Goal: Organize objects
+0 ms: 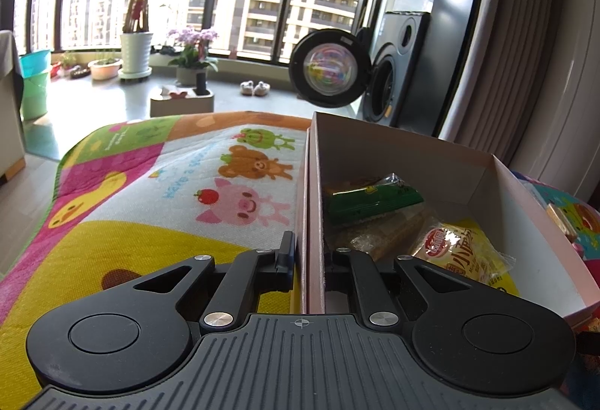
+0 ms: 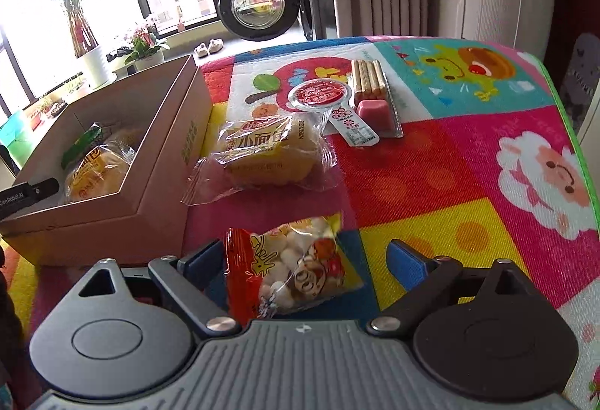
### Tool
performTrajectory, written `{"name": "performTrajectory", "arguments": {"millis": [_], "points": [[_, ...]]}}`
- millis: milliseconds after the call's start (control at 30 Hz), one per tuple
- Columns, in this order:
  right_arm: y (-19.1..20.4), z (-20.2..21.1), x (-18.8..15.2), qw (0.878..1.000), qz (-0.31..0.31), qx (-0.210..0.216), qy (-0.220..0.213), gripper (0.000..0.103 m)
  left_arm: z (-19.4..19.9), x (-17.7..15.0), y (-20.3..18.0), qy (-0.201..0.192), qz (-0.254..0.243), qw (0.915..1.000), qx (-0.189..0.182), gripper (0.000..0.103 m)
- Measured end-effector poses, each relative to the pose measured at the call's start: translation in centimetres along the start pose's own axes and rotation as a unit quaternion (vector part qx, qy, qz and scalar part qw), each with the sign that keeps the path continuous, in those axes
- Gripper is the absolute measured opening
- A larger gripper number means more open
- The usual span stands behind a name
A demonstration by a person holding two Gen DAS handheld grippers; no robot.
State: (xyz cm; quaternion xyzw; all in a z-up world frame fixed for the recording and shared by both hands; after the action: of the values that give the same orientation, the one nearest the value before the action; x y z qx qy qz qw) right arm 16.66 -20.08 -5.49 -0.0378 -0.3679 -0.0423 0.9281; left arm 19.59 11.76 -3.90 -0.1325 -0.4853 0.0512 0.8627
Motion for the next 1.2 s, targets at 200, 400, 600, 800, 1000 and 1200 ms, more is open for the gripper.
{"name": "performTrajectory", "arguments": {"millis": [200,400,600,800,1000,1200], "points": [[-0.4,0.2,0.4,1.0,0.02,-0.01,-0.012,0.063,0.0,-0.1,0.1,0.0,0.002,1.0,-0.001,0.012],[-0.5,0.9,0.0,0.999,0.037,-0.018,-0.007,0.058,0.0,-0.2,0.3,0.0,0.003,1.0,-0.001,0.011],[-0.1,3.7,-1.5,0.997,0.073,-0.017,0.013,0.056,-0.1,-0.2,0.3,0.0,0.004,1.0,-0.002,0.012],[3.1,8.2,-3.6,0.989,0.134,0.051,0.043,0.056,-0.1,-0.2,0.4,0.0,0.005,1.0,-0.002,0.012],[8.0,14.3,1.6,0.976,0.166,0.132,-0.045,0.056,-0.1,-0.2,0.3,0.0,0.004,1.0,-0.002,0.012],[12.0,13.8,10.0,0.971,0.151,0.152,-0.107,0.056,-0.1,-0.2,0.3,0.0,0.005,1.0,-0.002,0.012]]}}
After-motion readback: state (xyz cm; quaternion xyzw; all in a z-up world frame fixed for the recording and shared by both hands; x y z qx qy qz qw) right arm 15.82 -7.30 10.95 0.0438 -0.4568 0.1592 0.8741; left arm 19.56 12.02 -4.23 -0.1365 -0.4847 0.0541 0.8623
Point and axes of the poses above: each gripper's, at about its wrist camera, not at the fingertips, and z roughly against the way its jaws point, y to its left, x to its top, the point moved 9 cm from there along -z, roughly the way its jaws point, and after that the axes turned 11 degrees about -x, right-handed, at the moved point
